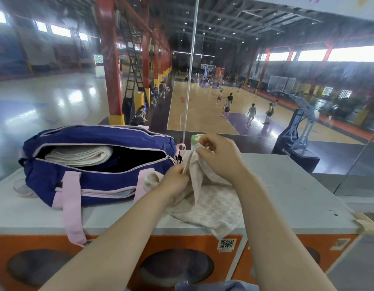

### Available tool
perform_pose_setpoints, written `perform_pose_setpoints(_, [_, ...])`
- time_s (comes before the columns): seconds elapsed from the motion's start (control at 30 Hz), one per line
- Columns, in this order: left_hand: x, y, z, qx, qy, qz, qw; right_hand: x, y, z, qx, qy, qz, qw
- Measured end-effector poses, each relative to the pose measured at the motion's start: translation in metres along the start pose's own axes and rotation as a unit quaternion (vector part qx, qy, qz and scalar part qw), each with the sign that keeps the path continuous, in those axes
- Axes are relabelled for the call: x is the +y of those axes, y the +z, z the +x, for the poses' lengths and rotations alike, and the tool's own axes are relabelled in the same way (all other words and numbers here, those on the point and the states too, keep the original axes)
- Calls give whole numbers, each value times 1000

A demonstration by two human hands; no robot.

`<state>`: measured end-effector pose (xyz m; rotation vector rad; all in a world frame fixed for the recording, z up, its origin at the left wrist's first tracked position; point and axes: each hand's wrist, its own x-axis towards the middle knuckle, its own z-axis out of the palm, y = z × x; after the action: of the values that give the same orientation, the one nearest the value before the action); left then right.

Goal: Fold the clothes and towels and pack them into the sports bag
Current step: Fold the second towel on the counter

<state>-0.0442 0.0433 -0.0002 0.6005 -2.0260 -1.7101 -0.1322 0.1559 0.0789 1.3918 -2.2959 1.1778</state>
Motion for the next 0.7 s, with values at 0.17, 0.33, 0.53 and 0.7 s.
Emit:
perform_pose_setpoints(0.17, [-16, -32, -5, -6, 64, 390, 919, 5, -19, 4, 61, 48, -49, 996])
perform_pose_setpoints(0.33, [-15, -62, -8, 58, 123, 604, 785, 18, -53, 17, 38, 108, -77, 990])
perform_pose_setpoints(0.53, [11, -92, -18, 47, 42, 621, 781, 26, -108, 31, 65, 160, -59, 983])
perform_pose_setpoints(0.7, [71, -95, -26, -66, -115, 435, 890, 29, -146, 42, 83, 171, -49, 981])
